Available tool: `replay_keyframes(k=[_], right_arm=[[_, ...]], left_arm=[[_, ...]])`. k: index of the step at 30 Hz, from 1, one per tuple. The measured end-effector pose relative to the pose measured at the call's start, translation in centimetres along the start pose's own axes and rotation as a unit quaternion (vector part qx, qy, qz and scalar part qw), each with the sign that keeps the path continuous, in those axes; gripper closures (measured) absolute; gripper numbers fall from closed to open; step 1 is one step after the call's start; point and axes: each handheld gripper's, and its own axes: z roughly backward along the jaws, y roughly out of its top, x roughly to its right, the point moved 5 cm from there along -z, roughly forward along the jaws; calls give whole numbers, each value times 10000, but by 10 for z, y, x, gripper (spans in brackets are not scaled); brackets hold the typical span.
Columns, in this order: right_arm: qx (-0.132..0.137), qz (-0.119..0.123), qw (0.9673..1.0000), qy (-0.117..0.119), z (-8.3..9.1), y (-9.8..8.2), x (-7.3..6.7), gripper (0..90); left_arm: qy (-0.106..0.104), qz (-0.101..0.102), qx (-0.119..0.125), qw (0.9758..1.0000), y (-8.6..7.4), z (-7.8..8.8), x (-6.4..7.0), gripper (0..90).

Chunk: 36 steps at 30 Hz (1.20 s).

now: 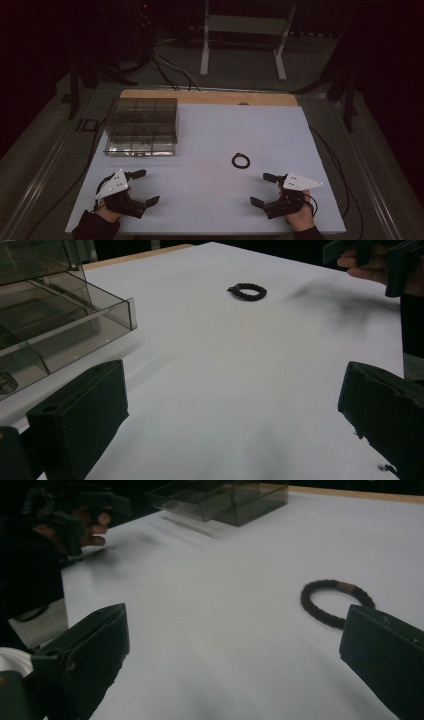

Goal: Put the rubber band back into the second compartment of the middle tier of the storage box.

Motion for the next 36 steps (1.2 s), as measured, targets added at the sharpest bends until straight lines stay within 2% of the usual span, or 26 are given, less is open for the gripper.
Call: replay_keyframes(k=[5,14,17,26,36], right_arm=[[14,108,9999,1,0,6,-4,0],[181,118,9998,-49,2,22,-4,0],[243,76,9996,-75,3,27,-2,0],[379,163,9989,-229,5,47,4,0],[394,185,9986,-302,-2,60,11,0]], left_arm=[[-3,1,6,10000,0,0,0,4],[-22,7,8,10000,0,-1,0,4],[-27,6,-2,10000,0,-1,1,4],[-27,24,31,10000,1,0,1,4],[-24,8,15,10000,1,0,2,4]])
